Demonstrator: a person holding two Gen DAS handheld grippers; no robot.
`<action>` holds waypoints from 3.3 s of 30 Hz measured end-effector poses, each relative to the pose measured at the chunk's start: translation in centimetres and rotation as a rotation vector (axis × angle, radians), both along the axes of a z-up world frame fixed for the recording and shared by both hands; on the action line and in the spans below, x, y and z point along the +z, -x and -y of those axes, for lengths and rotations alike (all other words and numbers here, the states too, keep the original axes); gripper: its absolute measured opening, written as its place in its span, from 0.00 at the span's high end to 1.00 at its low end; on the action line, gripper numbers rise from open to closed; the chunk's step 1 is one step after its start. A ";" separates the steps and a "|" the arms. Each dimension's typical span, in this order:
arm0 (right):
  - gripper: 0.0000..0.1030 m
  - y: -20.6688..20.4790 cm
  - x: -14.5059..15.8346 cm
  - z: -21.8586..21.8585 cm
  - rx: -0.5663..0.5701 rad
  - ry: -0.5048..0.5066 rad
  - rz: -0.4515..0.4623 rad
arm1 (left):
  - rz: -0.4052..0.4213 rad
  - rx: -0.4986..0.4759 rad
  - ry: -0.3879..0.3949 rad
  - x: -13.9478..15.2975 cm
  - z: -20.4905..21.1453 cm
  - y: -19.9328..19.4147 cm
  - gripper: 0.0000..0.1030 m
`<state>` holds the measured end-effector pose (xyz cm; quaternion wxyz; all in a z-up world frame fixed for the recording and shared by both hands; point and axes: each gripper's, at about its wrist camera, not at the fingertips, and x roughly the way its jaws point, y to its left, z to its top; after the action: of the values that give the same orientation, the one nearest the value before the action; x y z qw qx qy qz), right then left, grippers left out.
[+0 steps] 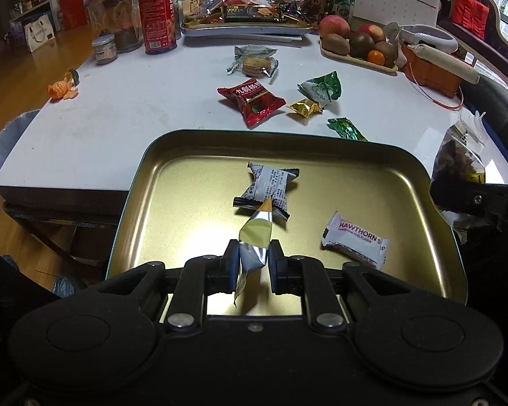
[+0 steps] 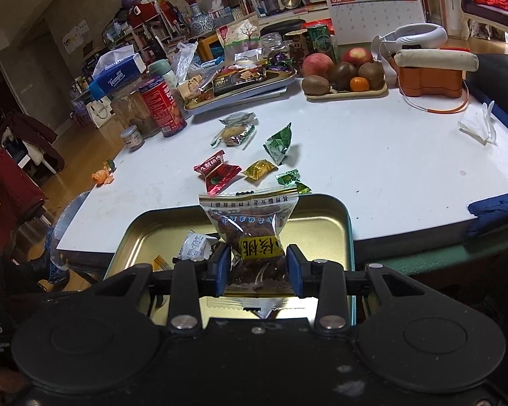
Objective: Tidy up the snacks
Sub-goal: 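Open the left gripper over the gold tray while the right gripper releases the brown packet, then move both open tools back over the remaining snacks on the table, then close the right gripper on the green packet while the left tool approaches the red packet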
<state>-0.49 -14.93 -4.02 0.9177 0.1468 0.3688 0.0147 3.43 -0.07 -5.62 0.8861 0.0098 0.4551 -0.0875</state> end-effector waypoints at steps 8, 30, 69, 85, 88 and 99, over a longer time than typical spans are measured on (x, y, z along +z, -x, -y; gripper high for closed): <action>0.63 -0.6 -0.4 0.7 -0.029 -0.034 -0.007 | 0.092 0.060 0.004 0.7 -0.2 0.1 0.53; 0.52 -1.2 -0.7 0.4 -0.047 -0.044 -0.004 | -0.020 0.115 -0.003 -1.1 -0.2 -1.2 0.53; 0.50 -5.5 0.4 1.0 -0.062 0.088 -0.182 | -0.038 0.043 -0.095 3.5 0.3 -7.0 0.53; 0.50 -21.4 5.5 3.9 -0.057 0.121 -0.141 | 0.010 0.063 -0.090 7.4 1.4 -22.4 0.53; 0.50 -24.7 5.3 4.4 -0.072 0.098 -0.175 | -0.013 0.082 -0.089 6.7 1.7 -24.8 0.53; 0.49 -32.3 -0.7 4.5 -0.095 -0.026 -0.418 | -0.174 0.115 -0.030 3.6 0.7 -28.0 0.53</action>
<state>31.82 -19.47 -4.71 0.8190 0.1758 0.5434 -0.0544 31.39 -0.72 -2.07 0.8466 -0.0105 0.5312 -0.0300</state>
